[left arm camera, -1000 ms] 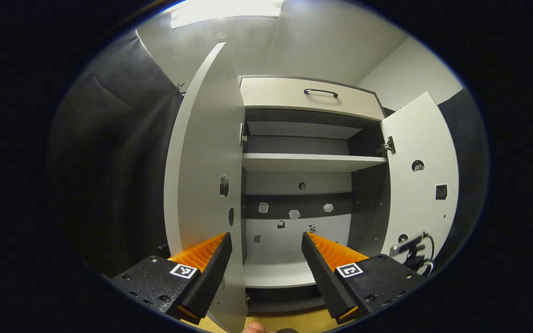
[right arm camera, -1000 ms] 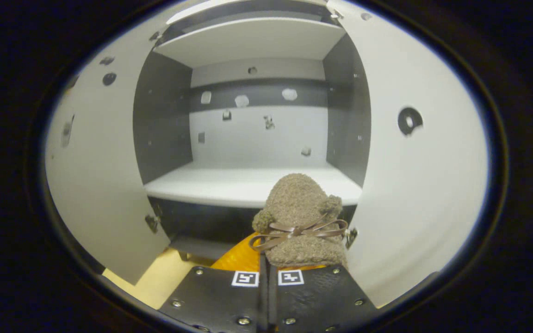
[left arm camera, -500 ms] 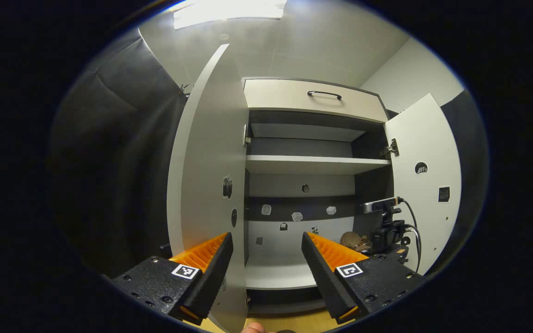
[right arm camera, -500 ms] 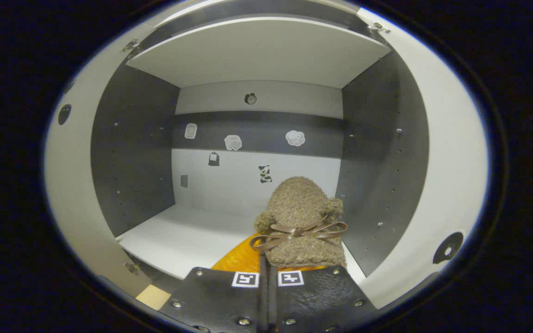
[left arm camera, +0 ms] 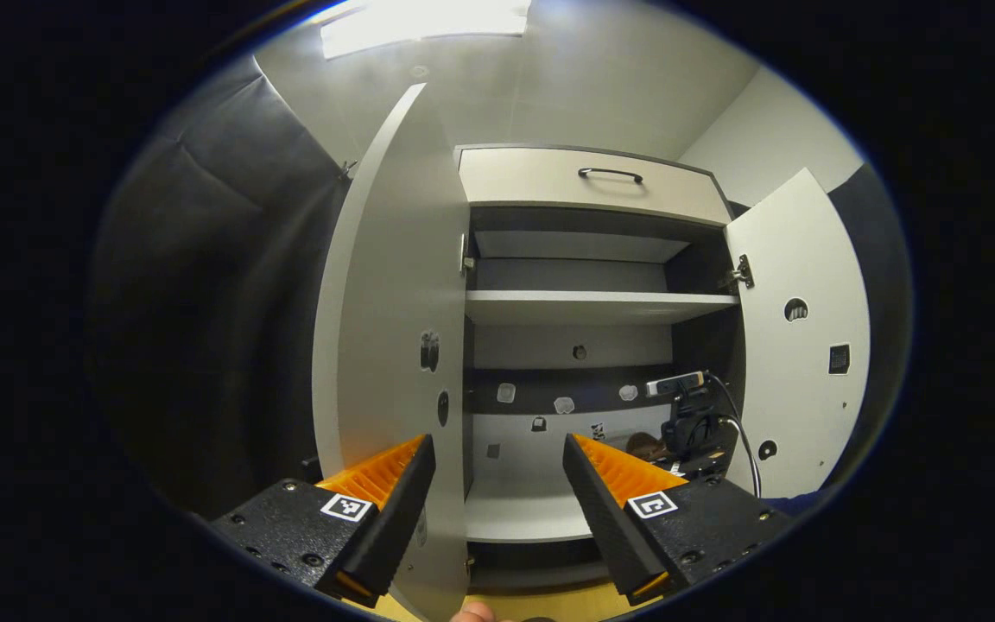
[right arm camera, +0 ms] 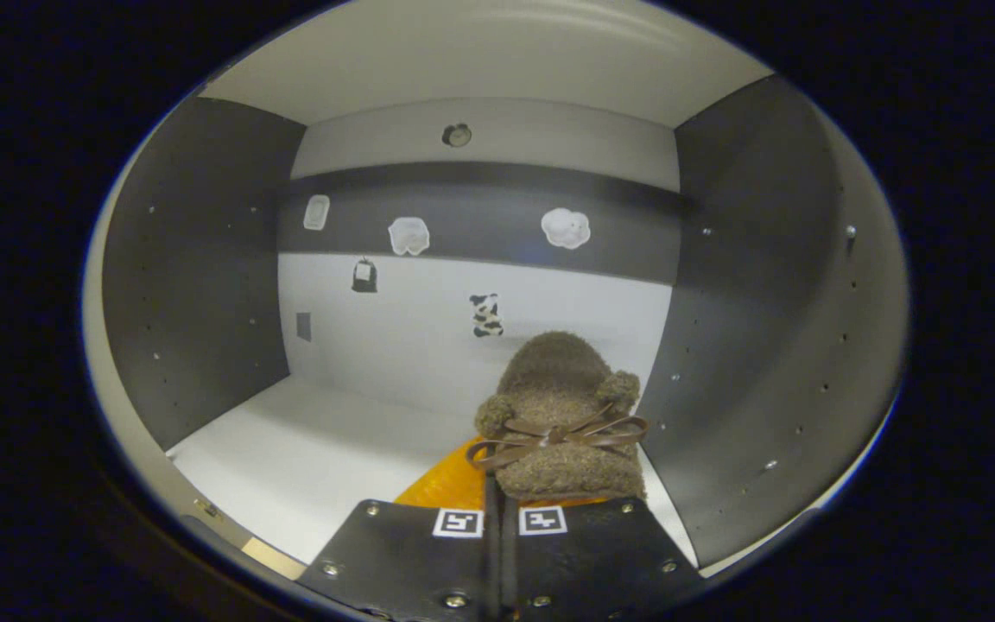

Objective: Grab one shoe with the right hand and put it into the shoe cabinet, grab the other shoe with the left hand and put it into the shoe cabinet; then close the right door with the right hand and the left door with the left hand.

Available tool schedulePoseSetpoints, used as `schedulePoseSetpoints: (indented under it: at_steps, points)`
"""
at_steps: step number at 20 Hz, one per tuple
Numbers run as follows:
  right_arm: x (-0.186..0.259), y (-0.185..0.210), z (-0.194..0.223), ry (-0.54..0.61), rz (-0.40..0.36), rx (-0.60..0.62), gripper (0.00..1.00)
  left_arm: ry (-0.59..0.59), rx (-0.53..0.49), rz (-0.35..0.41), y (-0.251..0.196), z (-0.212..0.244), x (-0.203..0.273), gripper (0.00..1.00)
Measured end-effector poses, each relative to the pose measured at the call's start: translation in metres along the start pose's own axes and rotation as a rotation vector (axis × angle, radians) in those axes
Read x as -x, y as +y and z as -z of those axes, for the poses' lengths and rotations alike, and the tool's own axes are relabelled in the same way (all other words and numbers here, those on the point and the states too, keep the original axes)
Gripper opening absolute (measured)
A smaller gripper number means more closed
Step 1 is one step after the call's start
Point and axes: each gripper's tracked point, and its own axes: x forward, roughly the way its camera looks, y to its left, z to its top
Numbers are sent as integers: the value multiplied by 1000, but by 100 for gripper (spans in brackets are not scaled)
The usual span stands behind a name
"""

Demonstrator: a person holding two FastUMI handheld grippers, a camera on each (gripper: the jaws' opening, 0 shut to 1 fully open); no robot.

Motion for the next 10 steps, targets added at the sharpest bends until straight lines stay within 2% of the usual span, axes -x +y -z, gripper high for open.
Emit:
schedulePoseSetpoints:
  at_steps: [8, 10]
  points:
    - [-32, -3, 25, 94, 12, -31, 1, 0, -12, -25, 1, 1, -2, 92]
    - [-35, -5, 32, 127, 20, -53, 5, -2, -11, -25, 1, 1, -2, 92]
